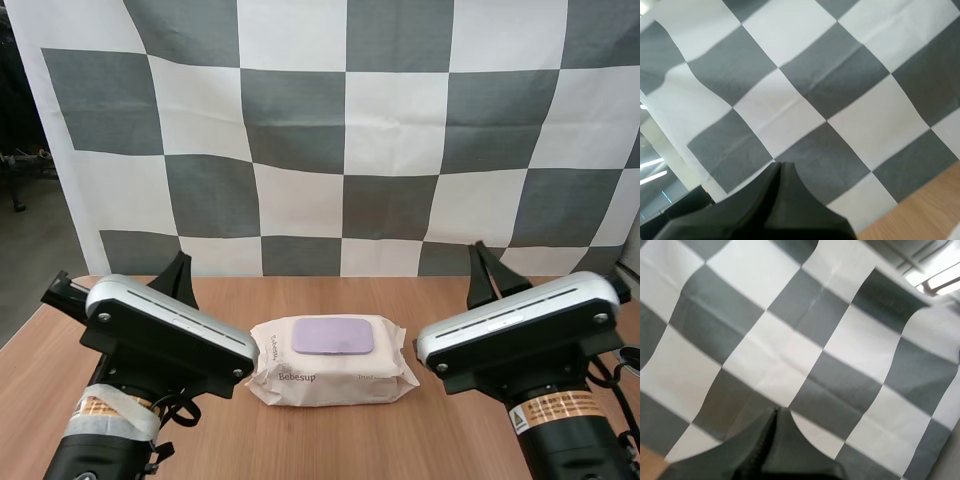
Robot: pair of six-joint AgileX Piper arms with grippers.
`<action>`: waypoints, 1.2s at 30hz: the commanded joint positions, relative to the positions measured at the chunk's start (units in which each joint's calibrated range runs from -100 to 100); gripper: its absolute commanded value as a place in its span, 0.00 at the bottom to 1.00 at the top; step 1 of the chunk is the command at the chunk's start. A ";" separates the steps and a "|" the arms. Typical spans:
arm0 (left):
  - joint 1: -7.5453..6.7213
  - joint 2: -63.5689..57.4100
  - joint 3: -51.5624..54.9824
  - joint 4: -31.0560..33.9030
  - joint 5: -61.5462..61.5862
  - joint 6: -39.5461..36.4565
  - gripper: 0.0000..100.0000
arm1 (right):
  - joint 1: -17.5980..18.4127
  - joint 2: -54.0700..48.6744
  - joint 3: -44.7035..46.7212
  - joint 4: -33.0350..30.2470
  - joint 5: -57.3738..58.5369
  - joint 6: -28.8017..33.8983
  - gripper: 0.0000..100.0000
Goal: Open the wet wipes lid
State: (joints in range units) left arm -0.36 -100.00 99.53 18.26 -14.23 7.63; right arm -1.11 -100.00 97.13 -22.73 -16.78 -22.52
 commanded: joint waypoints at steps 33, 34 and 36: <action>5.06 32.42 -22.60 -38.36 81.29 27.02 0.00 | -0.04 39.14 -15.54 -13.14 45.33 -11.73 0.00; 5.06 34.35 -23.34 -39.26 82.49 27.21 0.00 | -0.04 39.80 -15.54 -13.44 43.57 -11.92 0.00; 5.06 38.90 -25.17 -41.74 84.80 27.21 0.00 | -0.04 40.68 -15.54 -13.73 41.28 -11.95 0.00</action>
State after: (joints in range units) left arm 4.65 -71.41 78.14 -3.88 23.53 24.98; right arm -1.11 -60.17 81.66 -36.15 27.72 -34.37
